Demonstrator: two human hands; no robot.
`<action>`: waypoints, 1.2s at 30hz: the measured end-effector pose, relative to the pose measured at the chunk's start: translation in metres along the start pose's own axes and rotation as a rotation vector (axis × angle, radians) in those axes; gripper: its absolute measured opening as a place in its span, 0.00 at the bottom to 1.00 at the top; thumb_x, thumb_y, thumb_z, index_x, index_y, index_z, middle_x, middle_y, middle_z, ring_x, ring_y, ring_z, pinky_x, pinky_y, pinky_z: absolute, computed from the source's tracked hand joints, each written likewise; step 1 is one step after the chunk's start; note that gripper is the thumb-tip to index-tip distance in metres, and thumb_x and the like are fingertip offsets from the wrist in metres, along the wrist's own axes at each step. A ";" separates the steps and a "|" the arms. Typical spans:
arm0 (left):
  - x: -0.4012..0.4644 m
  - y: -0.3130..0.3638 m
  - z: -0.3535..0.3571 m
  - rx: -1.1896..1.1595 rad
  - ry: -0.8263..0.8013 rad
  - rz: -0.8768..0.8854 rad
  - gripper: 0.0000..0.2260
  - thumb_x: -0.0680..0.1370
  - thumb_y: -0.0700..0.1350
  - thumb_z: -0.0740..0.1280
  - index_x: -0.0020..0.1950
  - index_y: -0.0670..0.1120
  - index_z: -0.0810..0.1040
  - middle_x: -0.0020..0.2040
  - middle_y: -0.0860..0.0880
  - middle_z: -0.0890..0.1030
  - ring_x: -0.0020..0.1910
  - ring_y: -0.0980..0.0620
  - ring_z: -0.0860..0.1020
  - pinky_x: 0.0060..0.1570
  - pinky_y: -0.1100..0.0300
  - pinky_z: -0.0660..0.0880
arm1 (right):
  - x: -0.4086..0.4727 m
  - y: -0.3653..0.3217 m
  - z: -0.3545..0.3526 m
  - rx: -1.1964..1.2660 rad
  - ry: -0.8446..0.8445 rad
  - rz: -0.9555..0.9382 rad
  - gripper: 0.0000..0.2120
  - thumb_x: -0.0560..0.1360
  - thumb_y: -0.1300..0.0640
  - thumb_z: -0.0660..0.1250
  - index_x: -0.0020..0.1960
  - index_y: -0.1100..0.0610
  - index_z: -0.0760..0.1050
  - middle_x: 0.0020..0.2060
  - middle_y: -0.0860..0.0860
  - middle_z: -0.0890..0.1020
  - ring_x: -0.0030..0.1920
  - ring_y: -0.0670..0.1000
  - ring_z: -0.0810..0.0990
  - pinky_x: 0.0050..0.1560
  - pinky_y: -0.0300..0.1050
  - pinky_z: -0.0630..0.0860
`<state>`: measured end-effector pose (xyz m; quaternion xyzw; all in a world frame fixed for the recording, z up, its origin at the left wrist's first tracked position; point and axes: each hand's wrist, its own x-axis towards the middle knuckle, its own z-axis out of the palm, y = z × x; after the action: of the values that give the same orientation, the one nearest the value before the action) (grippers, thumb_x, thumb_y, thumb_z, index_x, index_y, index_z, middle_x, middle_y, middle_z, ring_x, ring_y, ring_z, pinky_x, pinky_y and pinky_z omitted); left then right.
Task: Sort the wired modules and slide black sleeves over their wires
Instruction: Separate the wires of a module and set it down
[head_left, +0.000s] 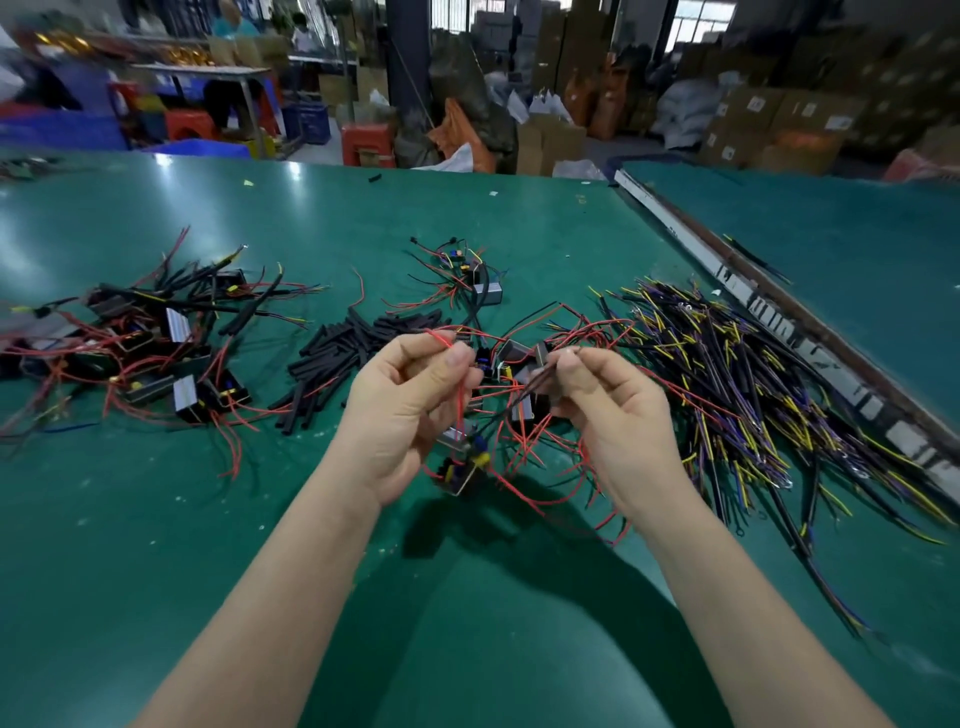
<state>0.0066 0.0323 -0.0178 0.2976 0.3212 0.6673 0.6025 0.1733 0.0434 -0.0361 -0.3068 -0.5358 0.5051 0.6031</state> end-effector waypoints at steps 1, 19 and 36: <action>-0.002 0.006 -0.004 0.014 -0.008 0.010 0.03 0.64 0.40 0.70 0.33 0.48 0.81 0.33 0.50 0.83 0.29 0.57 0.80 0.27 0.69 0.75 | -0.001 0.002 0.001 -0.034 0.010 0.013 0.07 0.72 0.52 0.67 0.41 0.51 0.83 0.38 0.49 0.85 0.40 0.44 0.82 0.41 0.34 0.75; 0.009 0.027 -0.098 0.314 0.074 0.057 0.04 0.74 0.40 0.69 0.46 0.44 0.75 0.35 0.50 0.83 0.31 0.51 0.82 0.29 0.66 0.76 | 0.093 -0.004 0.084 -1.153 -0.080 -0.024 0.09 0.75 0.44 0.65 0.42 0.48 0.76 0.36 0.46 0.83 0.42 0.49 0.80 0.45 0.43 0.75; 0.004 0.020 -0.092 0.412 0.064 0.089 0.01 0.76 0.40 0.69 0.46 0.44 0.80 0.35 0.49 0.83 0.21 0.56 0.72 0.23 0.67 0.67 | 0.155 0.086 0.141 -1.838 -0.453 0.159 0.06 0.77 0.59 0.64 0.53 0.56 0.76 0.56 0.56 0.79 0.59 0.58 0.76 0.60 0.54 0.65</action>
<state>-0.0781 0.0286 -0.0589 0.4069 0.4564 0.6226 0.4883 0.0016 0.1904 -0.0289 -0.5915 -0.8053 -0.0270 -0.0287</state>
